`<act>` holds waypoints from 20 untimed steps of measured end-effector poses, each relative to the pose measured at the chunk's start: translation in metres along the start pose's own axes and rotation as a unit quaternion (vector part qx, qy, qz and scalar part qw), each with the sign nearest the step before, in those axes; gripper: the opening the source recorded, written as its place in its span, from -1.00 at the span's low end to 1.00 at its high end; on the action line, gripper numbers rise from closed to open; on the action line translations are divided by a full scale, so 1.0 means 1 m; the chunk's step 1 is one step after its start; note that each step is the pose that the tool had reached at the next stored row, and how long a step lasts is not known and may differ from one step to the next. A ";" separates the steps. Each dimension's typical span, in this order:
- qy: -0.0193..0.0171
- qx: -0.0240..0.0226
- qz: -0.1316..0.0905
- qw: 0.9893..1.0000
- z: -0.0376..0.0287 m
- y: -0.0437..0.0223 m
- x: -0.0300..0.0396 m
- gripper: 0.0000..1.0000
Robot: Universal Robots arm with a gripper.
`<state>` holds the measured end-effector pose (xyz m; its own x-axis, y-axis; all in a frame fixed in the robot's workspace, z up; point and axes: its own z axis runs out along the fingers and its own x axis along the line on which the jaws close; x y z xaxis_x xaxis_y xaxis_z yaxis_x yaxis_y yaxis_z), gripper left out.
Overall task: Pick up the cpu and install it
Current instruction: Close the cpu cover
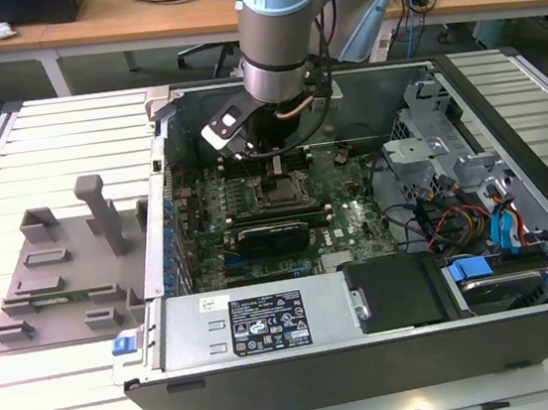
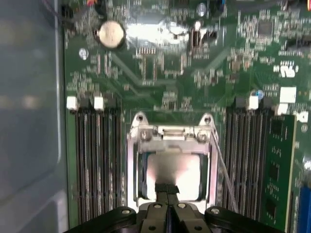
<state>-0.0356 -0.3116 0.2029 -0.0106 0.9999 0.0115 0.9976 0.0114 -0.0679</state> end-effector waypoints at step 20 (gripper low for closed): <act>0.000 0.000 -0.001 1.000 -0.0507 -0.0021 0.0007 -0.79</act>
<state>-0.0342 -0.3115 0.2537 -0.0121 0.9999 0.0119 0.9976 0.0129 -0.0678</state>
